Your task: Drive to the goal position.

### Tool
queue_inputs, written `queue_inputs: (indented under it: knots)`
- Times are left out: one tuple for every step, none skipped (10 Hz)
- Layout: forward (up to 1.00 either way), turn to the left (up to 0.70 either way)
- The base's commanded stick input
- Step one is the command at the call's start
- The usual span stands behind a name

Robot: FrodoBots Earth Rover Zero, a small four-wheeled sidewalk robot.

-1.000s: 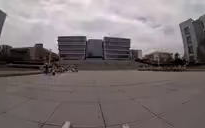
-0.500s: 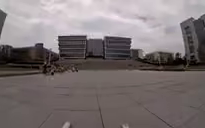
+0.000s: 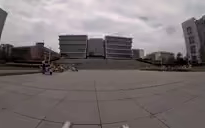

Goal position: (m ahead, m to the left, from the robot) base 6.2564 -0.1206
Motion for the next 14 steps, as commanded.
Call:
queue_inputs:
  knots:
    - [0.7, 0.0]
    - [0.7, 0.0]
    - [0.7, 0.0]
    - [0.7, 0.0]
    - [0.7, 0.0]
    - [0.7, 0.0]
    - [0.7, 0.0]
    - [0.7, 0.0]
    - [0.7, 0.0]
    - [0.7, 0.0]
    - [0.7, 0.0]
    - [0.7, 0.0]
    - [0.7, 0.0]
    - [0.7, 0.0]
